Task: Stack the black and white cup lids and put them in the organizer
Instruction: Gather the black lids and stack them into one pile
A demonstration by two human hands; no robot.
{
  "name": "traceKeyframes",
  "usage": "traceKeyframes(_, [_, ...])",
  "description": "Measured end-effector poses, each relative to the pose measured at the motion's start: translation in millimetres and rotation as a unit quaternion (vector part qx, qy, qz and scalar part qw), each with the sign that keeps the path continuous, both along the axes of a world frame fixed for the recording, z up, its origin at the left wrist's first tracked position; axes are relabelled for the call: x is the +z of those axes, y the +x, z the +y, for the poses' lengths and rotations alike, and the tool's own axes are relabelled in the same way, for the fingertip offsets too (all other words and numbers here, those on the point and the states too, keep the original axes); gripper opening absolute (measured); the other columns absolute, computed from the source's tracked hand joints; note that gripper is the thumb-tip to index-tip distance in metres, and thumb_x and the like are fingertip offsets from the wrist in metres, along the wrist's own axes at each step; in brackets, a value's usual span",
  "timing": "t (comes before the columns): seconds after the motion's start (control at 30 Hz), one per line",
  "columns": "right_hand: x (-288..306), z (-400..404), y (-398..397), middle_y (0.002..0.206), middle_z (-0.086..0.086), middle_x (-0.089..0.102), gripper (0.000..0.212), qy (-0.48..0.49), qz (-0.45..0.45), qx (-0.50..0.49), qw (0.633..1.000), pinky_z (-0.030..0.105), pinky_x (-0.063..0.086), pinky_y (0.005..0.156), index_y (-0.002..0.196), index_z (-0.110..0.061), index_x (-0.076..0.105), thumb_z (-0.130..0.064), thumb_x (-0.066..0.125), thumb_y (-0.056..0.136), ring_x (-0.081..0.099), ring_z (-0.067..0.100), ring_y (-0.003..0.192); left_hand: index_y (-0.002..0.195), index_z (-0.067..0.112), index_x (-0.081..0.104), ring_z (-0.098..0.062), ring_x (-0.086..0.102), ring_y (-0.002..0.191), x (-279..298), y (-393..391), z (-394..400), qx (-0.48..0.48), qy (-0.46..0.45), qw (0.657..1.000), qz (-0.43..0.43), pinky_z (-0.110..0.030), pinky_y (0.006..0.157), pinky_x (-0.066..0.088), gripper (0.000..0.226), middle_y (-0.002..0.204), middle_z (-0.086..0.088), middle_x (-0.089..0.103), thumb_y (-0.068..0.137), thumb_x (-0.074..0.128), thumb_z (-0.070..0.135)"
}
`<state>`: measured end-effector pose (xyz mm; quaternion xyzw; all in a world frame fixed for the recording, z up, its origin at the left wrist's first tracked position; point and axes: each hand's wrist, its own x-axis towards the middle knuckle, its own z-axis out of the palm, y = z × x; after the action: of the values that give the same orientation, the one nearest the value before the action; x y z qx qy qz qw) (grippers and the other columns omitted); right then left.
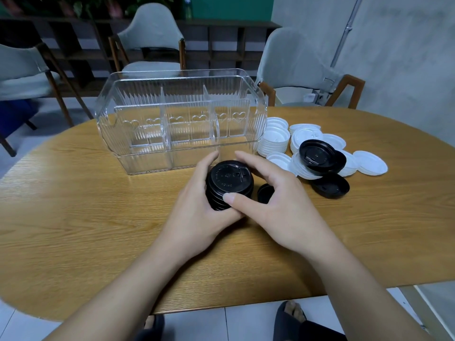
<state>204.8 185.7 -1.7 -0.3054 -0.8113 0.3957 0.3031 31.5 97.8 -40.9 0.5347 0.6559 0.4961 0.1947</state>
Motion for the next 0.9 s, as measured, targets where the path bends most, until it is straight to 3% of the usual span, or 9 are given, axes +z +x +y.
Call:
traceKeyframes(0.13, [1,6,2,0.142,-0.021,0.07,0.065,-0.037,0.002,0.038,0.999,0.038,0.043,0.125,0.148,-0.033,0.064,-0.025,0.091,0.089,0.059,0.001,0.141,0.169,0.042,0.036,0.002,0.064,0.134,-1,-1,1,-0.003,-0.011,1.0,0.002,-0.036,0.117,0.052,0.111,0.143,0.025,0.068,0.075,0.094,0.048])
traceKeyframes(0.2, [0,8,1,0.138,-0.018,0.073,0.063,-0.046,0.007,0.042,0.998,0.039,0.044,0.123,0.143,-0.032,0.066,-0.023,0.093,0.087,0.062,0.004,0.138,0.169,0.042,0.035,0.002,0.063,0.136,-1,0,0,0.002,-0.014,1.0,0.008,-0.037,0.117,0.052,0.113,0.144,0.026,0.068,0.072,0.09,0.055])
traceKeyframes(0.4, [-2,2,-2,0.128,-0.025,0.074,0.064,-0.014,0.001,-0.025,1.0,0.025,0.047,0.115,0.129,-0.036,0.068,-0.038,0.101,0.074,0.062,-0.008,0.129,0.171,0.042,0.031,0.009,0.062,0.129,0,1,-1,0.026,-0.02,0.999,0.035,-0.009,0.104,0.045,0.117,0.135,0.035,0.067,0.074,0.097,0.047])
traceKeyframes(0.53, [-5,-6,-6,0.126,-0.029,0.072,0.066,-0.007,0.0,-0.061,0.998,0.032,0.05,0.113,0.127,-0.039,0.064,-0.05,0.099,0.072,0.063,-0.007,0.127,0.172,0.041,0.03,0.012,0.061,0.123,1,3,-1,0.033,-0.019,0.998,0.041,0.001,0.095,0.039,0.119,0.127,0.044,0.062,0.074,0.097,0.044])
traceKeyframes(0.67, [-5,-11,-8,0.127,-0.029,0.072,0.065,-0.008,-0.004,-0.066,0.998,0.034,0.051,0.112,0.129,-0.04,0.062,-0.051,0.097,0.074,0.065,-0.007,0.124,0.171,0.042,0.028,0.012,0.063,0.119,2,4,-2,0.035,-0.01,0.999,0.033,-0.002,0.092,0.043,0.118,0.12,0.04,0.068,0.076,0.098,0.038])
traceKeyframes(0.77, [-5,-10,-8,0.128,-0.028,0.072,0.065,-0.018,0.004,-0.06,0.998,0.034,0.051,0.113,0.13,-0.039,0.062,-0.048,0.097,0.075,0.065,-0.005,0.125,0.17,0.041,0.029,0.013,0.064,0.119,2,5,-2,0.027,-0.004,0.999,0.025,-0.004,0.094,0.045,0.115,0.127,0.043,0.064,0.076,0.096,0.037])
traceKeyframes(0.83, [-6,-8,-6,0.131,-0.027,0.071,0.069,-0.023,0.005,-0.049,0.999,0.038,0.05,0.115,0.133,-0.04,0.062,-0.048,0.098,0.075,0.064,-0.003,0.129,0.17,0.042,0.03,0.012,0.063,0.123,1,5,-2,0.017,-0.006,1.0,0.026,-0.008,0.1,0.047,0.114,0.131,0.041,0.065,0.076,0.096,0.039])
traceKeyframes(0.9, [-6,-6,-3,0.137,-0.028,0.069,0.08,-0.026,-0.001,-0.037,0.999,0.037,0.048,0.119,0.143,-0.04,0.06,-0.049,0.099,0.074,0.062,-0.004,0.133,0.169,0.043,0.03,0.007,0.063,0.132,0,4,-2,0.006,-0.005,1.0,0.028,-0.021,0.11,0.05,0.115,0.139,0.032,0.067,0.075,0.096,0.043])
